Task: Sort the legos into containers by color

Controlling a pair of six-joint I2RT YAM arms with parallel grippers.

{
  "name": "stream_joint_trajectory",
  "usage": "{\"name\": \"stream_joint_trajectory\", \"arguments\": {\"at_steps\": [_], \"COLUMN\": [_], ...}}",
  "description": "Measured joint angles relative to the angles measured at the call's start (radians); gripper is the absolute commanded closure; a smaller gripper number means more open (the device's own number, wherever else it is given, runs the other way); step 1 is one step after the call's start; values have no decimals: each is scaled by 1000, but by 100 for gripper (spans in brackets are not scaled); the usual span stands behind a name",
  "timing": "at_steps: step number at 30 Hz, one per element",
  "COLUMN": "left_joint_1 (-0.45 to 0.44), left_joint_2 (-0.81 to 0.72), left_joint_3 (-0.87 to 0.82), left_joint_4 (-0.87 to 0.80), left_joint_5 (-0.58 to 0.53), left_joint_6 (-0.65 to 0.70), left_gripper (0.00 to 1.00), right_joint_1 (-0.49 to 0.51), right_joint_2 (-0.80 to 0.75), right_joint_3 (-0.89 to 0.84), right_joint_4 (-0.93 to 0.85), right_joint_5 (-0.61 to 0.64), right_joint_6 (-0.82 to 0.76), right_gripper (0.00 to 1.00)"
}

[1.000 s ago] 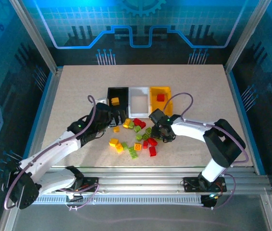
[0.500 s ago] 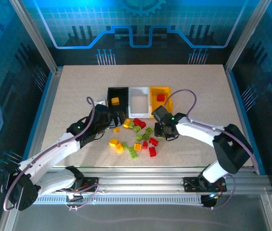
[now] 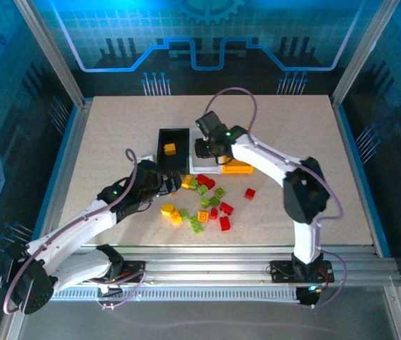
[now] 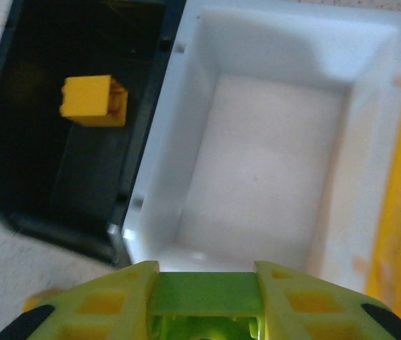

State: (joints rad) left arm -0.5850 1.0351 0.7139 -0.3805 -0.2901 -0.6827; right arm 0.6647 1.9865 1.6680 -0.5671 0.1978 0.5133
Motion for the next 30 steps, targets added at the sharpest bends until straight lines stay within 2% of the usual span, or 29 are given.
{"name": "stream_joint_trajectory", "arguments": {"at_steps": [3,7,13,19,25,30], "left_joint_1": [0,0,0,0,0,0], "left_joint_2": [0,-3,-34,-35,-1,19], "left_joint_3": [-11,-16,-17,-31,-49,-50], "left_joint_4": [-6,-17,-18,-2,19,32], "left_joint_5": [12,26,28,29,44,53], "left_joint_6": [-8,-21,-26,-26,-26,-26], "left_gripper": [1,1,1,1,1,1], "right_joint_1": [-19,-37,-39,-39,-51,-135], "right_joint_2": [125,195,140,-119,-408,-507], "right_joint_3": [111,174,138,-113,-471,-717], "right_joint_4": [-24,-47,-40,-6,11,-9], "right_joint_5": [-1,-13,-27,-26,-13,-7], "right_joint_6": [-18,-35,-40,23,124,201], "right_gripper": [60,38,32,28,18,16]}}
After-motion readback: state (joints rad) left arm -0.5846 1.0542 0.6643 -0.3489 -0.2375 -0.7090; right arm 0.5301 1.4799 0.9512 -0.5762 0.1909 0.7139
